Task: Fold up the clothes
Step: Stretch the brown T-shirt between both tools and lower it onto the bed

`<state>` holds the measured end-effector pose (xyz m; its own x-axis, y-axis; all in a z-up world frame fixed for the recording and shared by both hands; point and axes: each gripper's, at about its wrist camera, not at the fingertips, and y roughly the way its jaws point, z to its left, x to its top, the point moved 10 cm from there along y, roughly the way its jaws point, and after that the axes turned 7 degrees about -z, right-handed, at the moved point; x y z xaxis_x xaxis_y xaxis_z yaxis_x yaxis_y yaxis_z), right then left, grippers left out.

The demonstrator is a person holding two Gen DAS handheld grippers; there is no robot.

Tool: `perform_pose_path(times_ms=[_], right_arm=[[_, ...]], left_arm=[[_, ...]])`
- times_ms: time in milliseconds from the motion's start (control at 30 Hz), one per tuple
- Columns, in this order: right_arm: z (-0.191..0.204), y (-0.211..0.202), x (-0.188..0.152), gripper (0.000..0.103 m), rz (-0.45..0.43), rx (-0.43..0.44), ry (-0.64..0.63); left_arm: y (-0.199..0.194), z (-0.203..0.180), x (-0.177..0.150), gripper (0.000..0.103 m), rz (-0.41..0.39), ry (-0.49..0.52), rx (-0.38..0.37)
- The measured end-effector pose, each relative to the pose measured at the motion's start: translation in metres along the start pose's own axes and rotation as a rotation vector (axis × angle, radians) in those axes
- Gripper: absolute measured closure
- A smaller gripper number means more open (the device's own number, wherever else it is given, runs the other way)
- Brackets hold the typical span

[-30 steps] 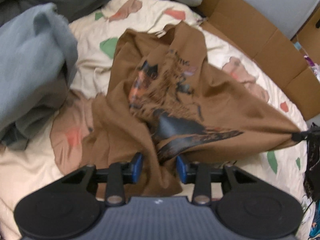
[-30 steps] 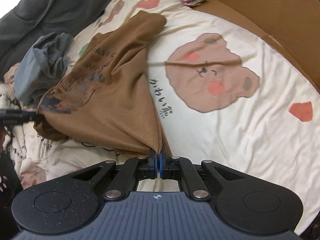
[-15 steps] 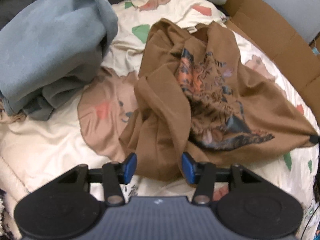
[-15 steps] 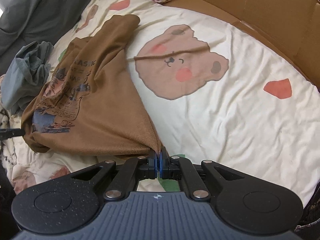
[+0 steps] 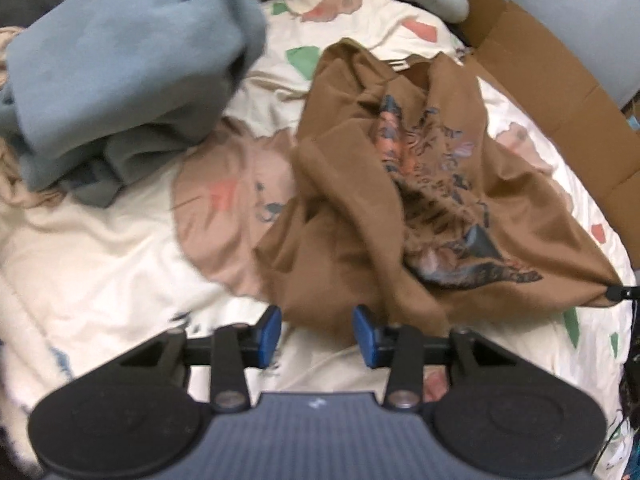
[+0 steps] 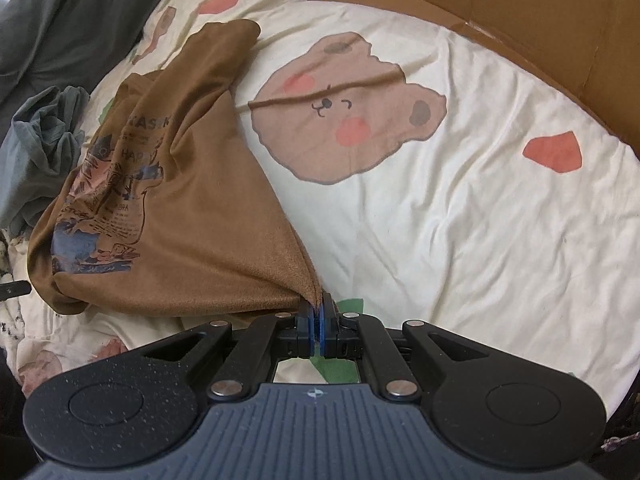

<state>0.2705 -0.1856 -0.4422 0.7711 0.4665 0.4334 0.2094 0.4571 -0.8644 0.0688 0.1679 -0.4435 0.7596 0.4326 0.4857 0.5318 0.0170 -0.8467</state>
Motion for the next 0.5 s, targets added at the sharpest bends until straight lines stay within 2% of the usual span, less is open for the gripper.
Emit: perform_pose_path(times_ms=[167,233,300,367,500], right_arm=[[-0.001,0.003,-0.001,0.103,0.005,-0.001,0.009],[-0.003,0.005,-0.002,0.103,0.007,-0.003,0.013],[-0.004,0.006,-0.004,0.103,0.008,-0.004,0.014],[-0.004,0.007,-0.005,0.103,0.009,-0.005,0.014],[-0.005,0.008,-0.006,0.103,0.01,-0.007,0.008]], left_arm=[[0.022,-0.002,0.004,0.061,-0.01,0.028,0.029],[0.032,-0.001,-0.001,0.069,0.002,0.013,0.03],[0.04,-0.001,-0.007,0.08,0.019,0.003,0.028],[0.045,-0.001,-0.011,0.082,0.023,-0.004,0.033],[0.048,0.002,-0.01,0.098,0.019,-0.039,0.04]])
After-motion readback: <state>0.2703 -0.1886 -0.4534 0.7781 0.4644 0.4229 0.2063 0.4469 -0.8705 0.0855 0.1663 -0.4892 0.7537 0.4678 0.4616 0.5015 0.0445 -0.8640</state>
